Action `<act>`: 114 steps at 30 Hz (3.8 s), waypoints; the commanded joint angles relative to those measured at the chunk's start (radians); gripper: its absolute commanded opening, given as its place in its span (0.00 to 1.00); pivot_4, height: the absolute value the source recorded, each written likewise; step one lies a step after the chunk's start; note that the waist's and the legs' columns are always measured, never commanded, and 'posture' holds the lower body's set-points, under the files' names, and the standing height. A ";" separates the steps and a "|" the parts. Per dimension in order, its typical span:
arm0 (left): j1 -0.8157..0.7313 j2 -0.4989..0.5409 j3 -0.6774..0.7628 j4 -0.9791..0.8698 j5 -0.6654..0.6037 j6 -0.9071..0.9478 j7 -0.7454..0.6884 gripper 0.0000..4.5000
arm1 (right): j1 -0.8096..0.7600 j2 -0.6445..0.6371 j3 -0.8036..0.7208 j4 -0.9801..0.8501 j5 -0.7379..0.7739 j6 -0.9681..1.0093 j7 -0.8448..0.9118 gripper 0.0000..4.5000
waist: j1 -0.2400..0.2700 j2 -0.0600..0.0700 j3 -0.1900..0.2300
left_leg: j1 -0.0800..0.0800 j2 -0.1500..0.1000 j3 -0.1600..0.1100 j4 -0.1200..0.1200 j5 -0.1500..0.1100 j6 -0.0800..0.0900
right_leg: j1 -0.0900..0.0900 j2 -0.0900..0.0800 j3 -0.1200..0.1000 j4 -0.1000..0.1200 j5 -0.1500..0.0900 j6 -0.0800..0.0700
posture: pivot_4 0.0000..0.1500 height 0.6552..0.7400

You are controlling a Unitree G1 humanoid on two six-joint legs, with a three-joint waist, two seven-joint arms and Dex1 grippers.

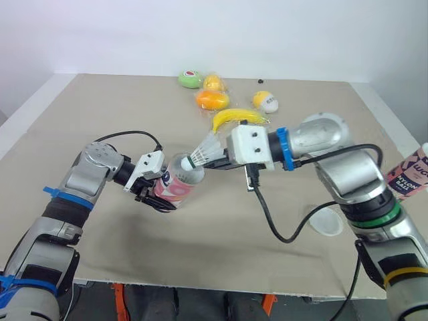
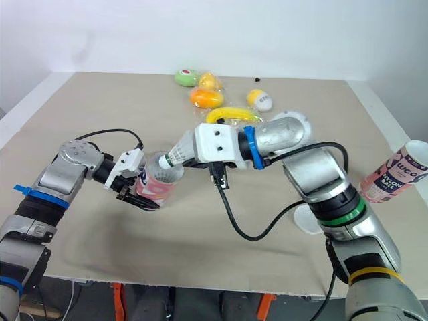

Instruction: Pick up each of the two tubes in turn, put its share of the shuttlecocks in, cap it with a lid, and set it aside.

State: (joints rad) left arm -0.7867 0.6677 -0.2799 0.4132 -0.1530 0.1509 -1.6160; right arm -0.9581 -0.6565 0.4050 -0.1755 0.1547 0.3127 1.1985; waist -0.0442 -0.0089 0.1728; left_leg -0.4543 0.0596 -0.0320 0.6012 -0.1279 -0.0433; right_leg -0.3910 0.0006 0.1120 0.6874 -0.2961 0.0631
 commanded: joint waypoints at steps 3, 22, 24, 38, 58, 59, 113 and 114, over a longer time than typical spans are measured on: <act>0.004 -0.004 -0.020 -0.005 0.007 -0.003 0.002 0.67 | -0.071 0.032 0.007 0.002 -0.008 0.002 0.051 0.12 | 0.000 0.000 0.000 | 0.000 0.000 0.000 0.000 0.000 0.000 | 0.000 0.000 0.000 0.000 0.000 0.000 | 1.00 1.00; 0.004 0.006 -0.027 -0.004 0.007 -0.012 0.002 0.67 | -0.102 0.124 -0.035 0.152 0.116 0.057 0.136 0.33 | 0.000 -0.001 0.000 | 0.000 0.000 -0.002 0.001 0.000 0.000 | 0.000 0.001 -0.001 0.002 0.002 -0.006 | 1.00 1.00; 0.006 0.007 -0.026 -0.006 0.007 -0.012 0.002 0.67 | -0.119 0.138 -0.022 0.171 0.103 0.044 0.147 0.16 | 0.000 -0.001 0.000 | 0.000 0.000 -0.002 0.000 0.000 0.000 | 0.000 0.001 -0.001 0.002 0.002 -0.006 | 1.00 1.00; 0.014 0.017 -0.017 -0.019 -0.005 0.006 0.002 0.67 | -0.338 0.309 0.210 0.503 -0.099 -0.163 0.371 0.01 | -0.003 -0.001 0.000 | 0.001 0.001 -0.002 0.000 0.000 0.000 | -0.001 0.002 -0.001 0.004 0.002 -0.007 | 1.00 1.00; 0.040 0.035 0.039 -0.044 -0.012 0.054 0.026 0.67 | -0.403 0.439 0.114 0.695 -0.071 -0.204 0.414 0.01 | -0.014 -0.003 0.000 | 0.010 0.007 -0.003 -0.002 0.000 -0.001 | 0.000 0.010 -0.001 0.015 -0.005 -0.010 | 1.00 1.00; 0.037 0.031 0.037 -0.040 -0.011 0.052 0.027 0.67 | -0.412 0.418 0.111 0.685 -0.038 -0.188 0.416 0.01 | -0.014 -0.003 0.000 | 0.009 0.007 -0.003 -0.002 0.000 -0.001 | 0.000 0.010 -0.001 0.015 -0.006 -0.009 | 1.00 1.00; 0.079 -0.445 0.012 0.146 -0.071 -0.111 0.236 0.67 | 0.290 -0.445 -0.150 0.646 -0.187 -0.189 0.384 0.62 | -0.004 -0.004 0.003 | -0.003 -0.002 0.000 0.002 0.001 -0.003 | -0.007 0.000 0.002 0.011 -0.003 -0.003 | 1.00 1.00; 0.085 -0.450 0.009 0.170 -0.061 -0.137 0.240 0.67 | 0.292 -0.450 -0.153 0.645 -0.184 -0.191 0.391 0.51 | -0.004 -0.004 0.003 | -0.001 -0.003 0.000 0.002 0.001 -0.003 | -0.004 0.000 0.001 0.011 -0.003 -0.003 | 1.00 1.00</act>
State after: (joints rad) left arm -0.7235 0.2281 -0.2602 0.5356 -0.2400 0.0587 -1.3872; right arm -0.6637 -1.0874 0.2650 0.4680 -0.0287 0.1325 1.5523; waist -0.0479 -0.0130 0.1757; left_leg -0.4536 0.0560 -0.0317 0.6034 -0.1270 -0.0465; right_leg -0.3936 -0.0003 0.1135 0.6985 -0.2993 0.0605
